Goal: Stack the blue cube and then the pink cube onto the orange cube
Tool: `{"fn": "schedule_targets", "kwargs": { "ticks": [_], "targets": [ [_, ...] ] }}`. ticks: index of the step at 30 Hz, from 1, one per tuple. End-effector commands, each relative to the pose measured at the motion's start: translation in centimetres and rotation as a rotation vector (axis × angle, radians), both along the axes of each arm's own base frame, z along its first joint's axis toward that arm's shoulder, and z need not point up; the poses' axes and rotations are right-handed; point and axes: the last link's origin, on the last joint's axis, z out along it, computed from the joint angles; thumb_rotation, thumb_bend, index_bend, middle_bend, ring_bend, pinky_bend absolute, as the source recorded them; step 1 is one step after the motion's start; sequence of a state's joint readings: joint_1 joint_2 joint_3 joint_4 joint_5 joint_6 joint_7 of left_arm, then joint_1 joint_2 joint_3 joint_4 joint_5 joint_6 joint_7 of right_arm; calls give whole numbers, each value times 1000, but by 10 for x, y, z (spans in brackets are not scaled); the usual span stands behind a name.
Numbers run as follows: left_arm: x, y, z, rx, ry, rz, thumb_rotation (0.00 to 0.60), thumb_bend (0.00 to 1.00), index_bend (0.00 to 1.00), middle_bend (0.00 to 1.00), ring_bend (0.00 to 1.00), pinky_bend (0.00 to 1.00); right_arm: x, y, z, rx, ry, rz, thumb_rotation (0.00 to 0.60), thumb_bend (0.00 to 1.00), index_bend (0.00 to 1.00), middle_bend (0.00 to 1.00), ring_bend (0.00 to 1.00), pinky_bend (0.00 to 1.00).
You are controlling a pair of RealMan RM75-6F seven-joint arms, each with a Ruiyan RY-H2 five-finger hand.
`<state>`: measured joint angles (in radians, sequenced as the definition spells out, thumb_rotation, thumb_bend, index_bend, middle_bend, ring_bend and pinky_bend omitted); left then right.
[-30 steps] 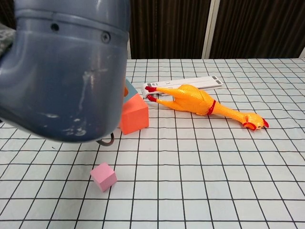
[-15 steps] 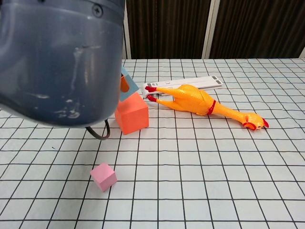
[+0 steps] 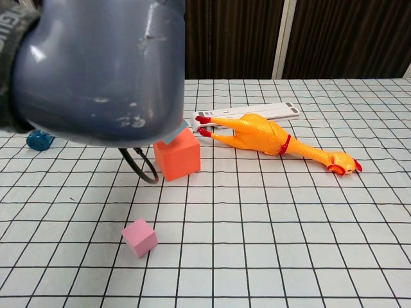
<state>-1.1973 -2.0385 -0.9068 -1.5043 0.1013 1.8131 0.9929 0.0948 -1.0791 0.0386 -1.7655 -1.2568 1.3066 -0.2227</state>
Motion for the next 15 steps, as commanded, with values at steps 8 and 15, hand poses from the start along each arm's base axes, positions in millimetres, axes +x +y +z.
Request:
{"fn": "schedule_targets", "kwargs": {
  "ticks": [8, 15],
  "targets": [
    [4, 2, 6, -29, 49, -64, 600, 524, 774, 964, 1000, 1000, 0, 0, -2, 10, 2, -1, 600, 122, 210, 70, 221, 263],
    [7, 1, 15, -92, 354, -333, 600, 537, 778, 945, 1000, 1000, 1, 0, 0, 1, 0, -1, 600, 122, 210, 70, 221, 264]
  ]
}}
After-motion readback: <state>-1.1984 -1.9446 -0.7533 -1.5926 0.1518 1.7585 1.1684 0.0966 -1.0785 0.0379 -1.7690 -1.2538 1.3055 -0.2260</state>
